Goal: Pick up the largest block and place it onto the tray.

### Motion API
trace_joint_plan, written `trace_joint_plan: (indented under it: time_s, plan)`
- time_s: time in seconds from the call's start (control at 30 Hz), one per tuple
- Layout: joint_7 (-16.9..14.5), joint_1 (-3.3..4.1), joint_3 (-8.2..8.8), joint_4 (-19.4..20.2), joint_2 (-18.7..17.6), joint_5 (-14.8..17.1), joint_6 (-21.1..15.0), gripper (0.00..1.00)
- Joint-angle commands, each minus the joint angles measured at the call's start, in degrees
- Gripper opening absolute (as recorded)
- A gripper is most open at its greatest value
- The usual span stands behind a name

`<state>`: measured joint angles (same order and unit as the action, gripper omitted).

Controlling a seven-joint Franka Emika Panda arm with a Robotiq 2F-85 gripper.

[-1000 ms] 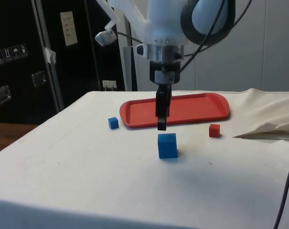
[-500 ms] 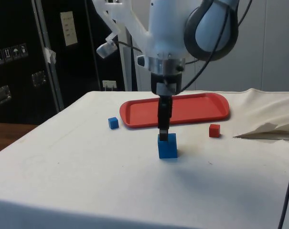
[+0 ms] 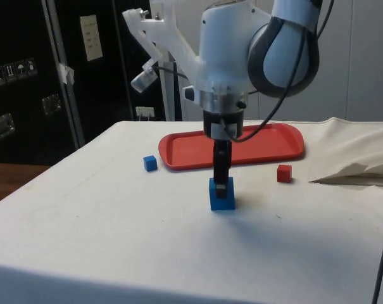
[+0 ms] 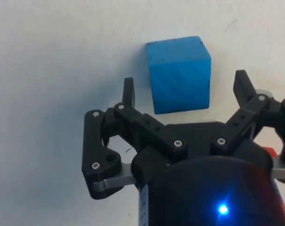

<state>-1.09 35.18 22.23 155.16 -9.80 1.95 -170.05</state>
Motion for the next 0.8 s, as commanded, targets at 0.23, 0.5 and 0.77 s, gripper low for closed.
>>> trace_joint_plan:
  time_s: [0.23, 0.5, 0.77]
  plan:
    - [-0.52, -0.52, -1.15, -0.11, -1.15, 1.15, -0.57, 1.00]
    - [-0.40, -0.46, -1.09, -0.40, -2.06, 0.92, -0.63, 0.56]
    - [-0.40, -0.46, -1.09, -0.34, -2.12, 0.86, -0.63, 0.00]
